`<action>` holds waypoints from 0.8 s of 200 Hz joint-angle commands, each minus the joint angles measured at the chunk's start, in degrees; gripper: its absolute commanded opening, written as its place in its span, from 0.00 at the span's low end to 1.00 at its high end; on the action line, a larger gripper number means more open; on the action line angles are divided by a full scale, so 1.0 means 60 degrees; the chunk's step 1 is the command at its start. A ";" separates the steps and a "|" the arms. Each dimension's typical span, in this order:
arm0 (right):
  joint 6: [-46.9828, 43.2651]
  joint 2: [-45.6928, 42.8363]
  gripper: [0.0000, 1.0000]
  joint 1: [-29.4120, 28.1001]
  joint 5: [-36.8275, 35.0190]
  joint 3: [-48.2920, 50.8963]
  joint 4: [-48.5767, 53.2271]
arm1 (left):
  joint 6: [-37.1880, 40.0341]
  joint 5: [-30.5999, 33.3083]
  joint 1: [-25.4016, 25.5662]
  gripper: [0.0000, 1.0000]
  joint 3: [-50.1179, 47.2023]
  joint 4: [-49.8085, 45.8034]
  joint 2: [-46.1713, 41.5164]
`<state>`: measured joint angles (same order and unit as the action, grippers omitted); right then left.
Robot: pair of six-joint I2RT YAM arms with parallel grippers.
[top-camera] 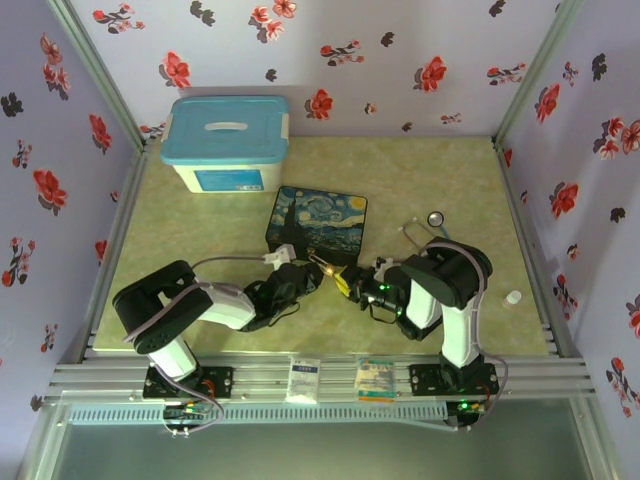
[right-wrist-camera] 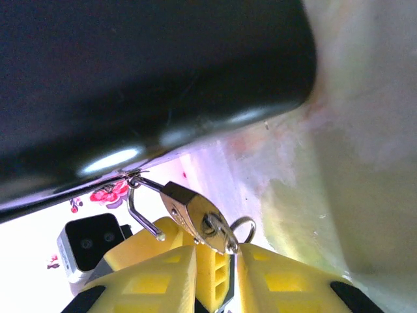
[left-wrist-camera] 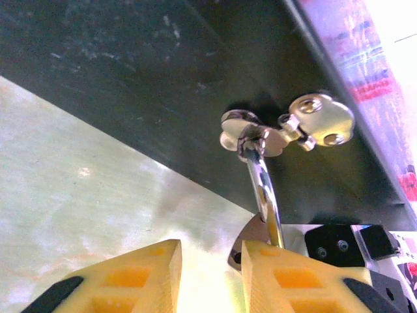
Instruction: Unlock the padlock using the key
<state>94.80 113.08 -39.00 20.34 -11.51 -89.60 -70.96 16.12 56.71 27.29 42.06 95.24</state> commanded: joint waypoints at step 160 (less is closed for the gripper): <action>-0.0310 -0.0748 0.31 0.0114 -0.0096 0.1024 0.1706 | 0.1799 0.0486 0.0173 0.36 0.3087 -0.4793 0.0426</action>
<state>94.50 108.09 -38.61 19.88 -7.03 -87.31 -65.71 16.62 57.14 42.24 21.47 98.10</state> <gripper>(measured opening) 0.309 0.362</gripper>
